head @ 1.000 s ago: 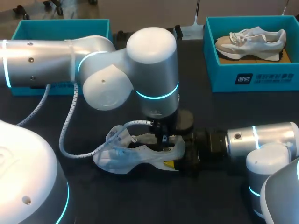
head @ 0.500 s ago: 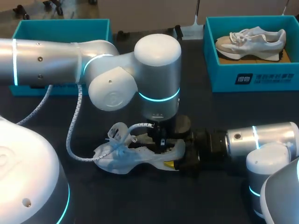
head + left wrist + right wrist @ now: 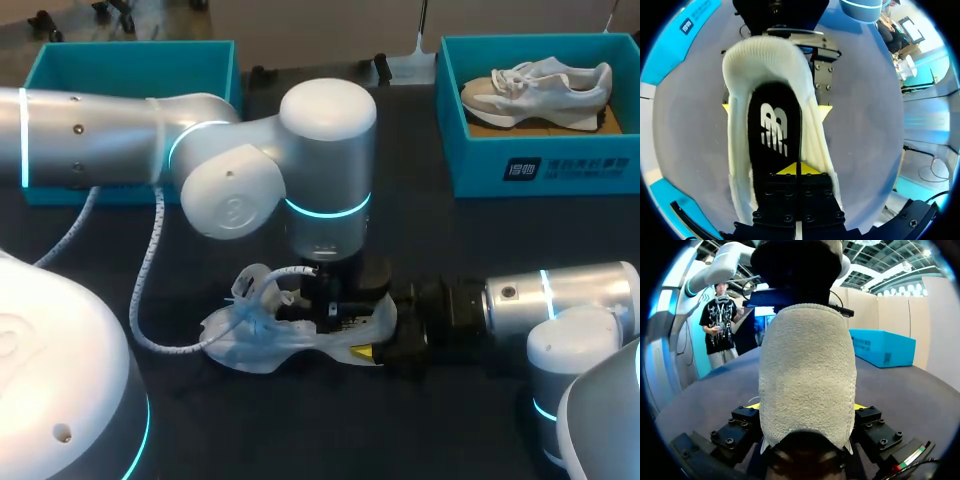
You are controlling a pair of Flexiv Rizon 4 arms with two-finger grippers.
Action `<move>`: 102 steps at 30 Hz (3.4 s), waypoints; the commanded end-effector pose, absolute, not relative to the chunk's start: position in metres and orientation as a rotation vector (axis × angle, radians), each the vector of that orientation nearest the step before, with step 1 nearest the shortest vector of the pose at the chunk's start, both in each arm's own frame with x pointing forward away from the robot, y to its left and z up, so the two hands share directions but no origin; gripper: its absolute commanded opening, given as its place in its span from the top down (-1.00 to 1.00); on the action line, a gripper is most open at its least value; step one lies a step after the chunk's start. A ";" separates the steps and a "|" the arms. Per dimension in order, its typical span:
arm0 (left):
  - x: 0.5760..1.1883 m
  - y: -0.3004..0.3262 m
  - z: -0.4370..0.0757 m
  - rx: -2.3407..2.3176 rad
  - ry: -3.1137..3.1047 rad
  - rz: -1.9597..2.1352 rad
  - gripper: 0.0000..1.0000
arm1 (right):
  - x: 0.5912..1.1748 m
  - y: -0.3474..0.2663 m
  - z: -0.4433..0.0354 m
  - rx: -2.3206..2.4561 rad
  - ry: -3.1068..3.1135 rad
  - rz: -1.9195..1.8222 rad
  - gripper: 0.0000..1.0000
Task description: Take the shoe out of the shoebox, open the shoe tongue, remove and reinsert the insole, then place the shoe into the shoebox
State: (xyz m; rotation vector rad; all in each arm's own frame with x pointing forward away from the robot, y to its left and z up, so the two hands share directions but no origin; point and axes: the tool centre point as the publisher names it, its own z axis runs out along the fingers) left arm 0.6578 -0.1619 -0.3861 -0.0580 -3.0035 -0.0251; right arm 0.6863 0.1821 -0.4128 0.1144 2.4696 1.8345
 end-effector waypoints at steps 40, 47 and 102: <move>0.678 -0.147 -0.426 0.011 -3.162 -0.108 0.67 | 0.687 0.183 -0.411 0.116 2.475 1.829 1.00; 0.682 -0.147 -0.433 0.053 -3.193 -0.168 1.00 | 0.687 0.183 -0.411 0.116 2.475 1.829 1.00; 0.672 -0.123 -0.335 0.253 -3.097 0.732 1.00 | 0.687 0.183 -0.411 0.116 2.475 1.829 1.00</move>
